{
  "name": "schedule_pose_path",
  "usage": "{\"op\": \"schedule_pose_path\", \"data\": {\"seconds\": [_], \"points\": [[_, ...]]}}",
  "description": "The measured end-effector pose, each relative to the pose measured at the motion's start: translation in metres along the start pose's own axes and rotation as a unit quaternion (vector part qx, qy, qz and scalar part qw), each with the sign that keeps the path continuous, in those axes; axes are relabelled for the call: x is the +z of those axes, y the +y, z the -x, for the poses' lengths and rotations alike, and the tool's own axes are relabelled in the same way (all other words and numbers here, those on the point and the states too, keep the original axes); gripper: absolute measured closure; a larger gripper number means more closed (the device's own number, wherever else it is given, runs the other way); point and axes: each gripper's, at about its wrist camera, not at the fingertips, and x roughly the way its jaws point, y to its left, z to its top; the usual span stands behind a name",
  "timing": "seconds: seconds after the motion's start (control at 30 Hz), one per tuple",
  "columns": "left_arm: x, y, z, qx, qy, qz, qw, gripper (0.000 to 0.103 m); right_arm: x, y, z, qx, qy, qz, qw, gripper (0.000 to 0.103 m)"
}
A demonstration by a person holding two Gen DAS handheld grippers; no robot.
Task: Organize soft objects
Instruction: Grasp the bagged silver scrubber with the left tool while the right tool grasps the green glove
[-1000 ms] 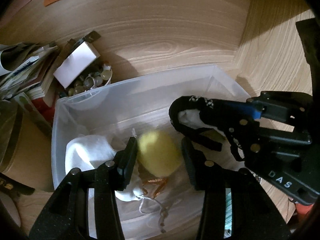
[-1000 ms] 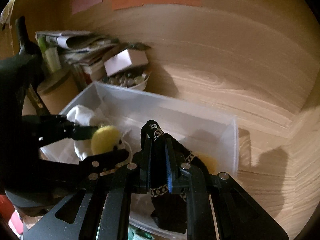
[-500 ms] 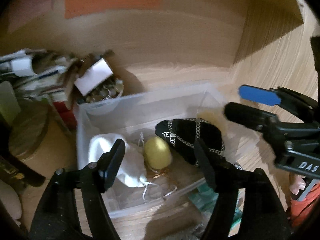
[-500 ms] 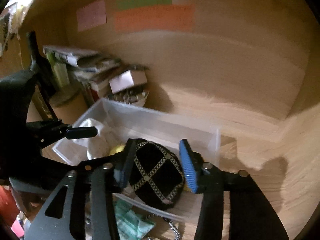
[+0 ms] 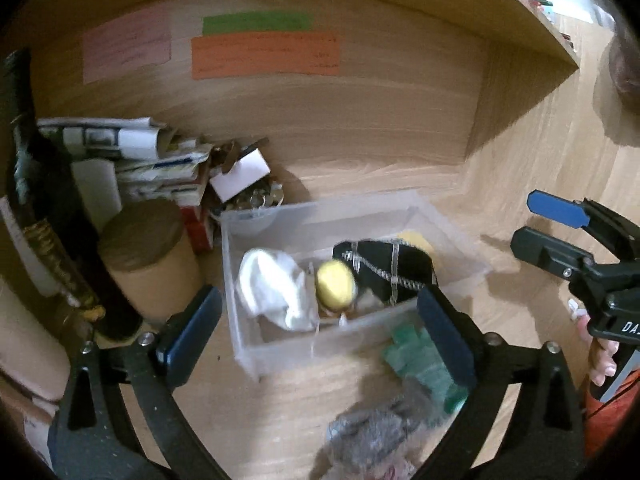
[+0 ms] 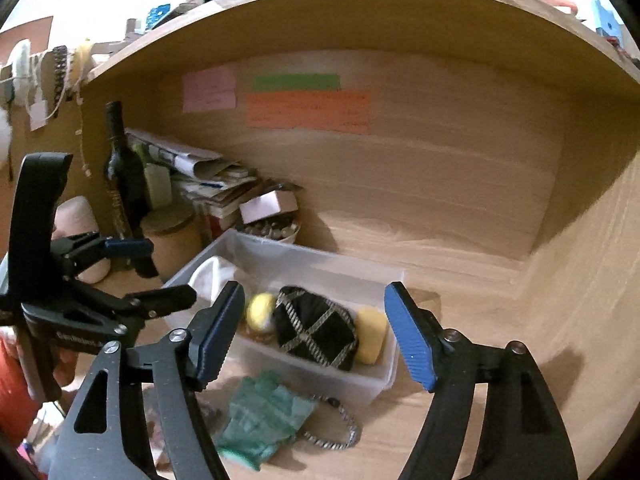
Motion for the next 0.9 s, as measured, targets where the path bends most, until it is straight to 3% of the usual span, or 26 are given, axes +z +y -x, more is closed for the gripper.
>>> {"op": "schedule_pose_path", "data": {"seconds": [0.17,0.47,0.77,0.9], "points": [[-0.027,-0.001,0.004,0.005,0.019,-0.001,0.9998,0.003,-0.021,0.006,0.000,0.007,0.017,-0.009,1.000,0.033],[-0.079,-0.009,-0.020,-0.015,0.103,-0.003,0.9946,0.003,-0.068,0.012,-0.019,0.028,0.080,-0.060,0.995,0.033],[-0.100,-0.007,-0.032,-0.046,0.118,0.009,0.9919,0.004,-0.089,0.017,-0.041,0.040,0.130,-0.082,0.987,0.034],[-0.100,-0.010,-0.031,-0.065,0.118,0.000,0.9909,0.023,-0.091,0.022,-0.050,0.043,0.149,-0.074,0.985,0.052]]}}
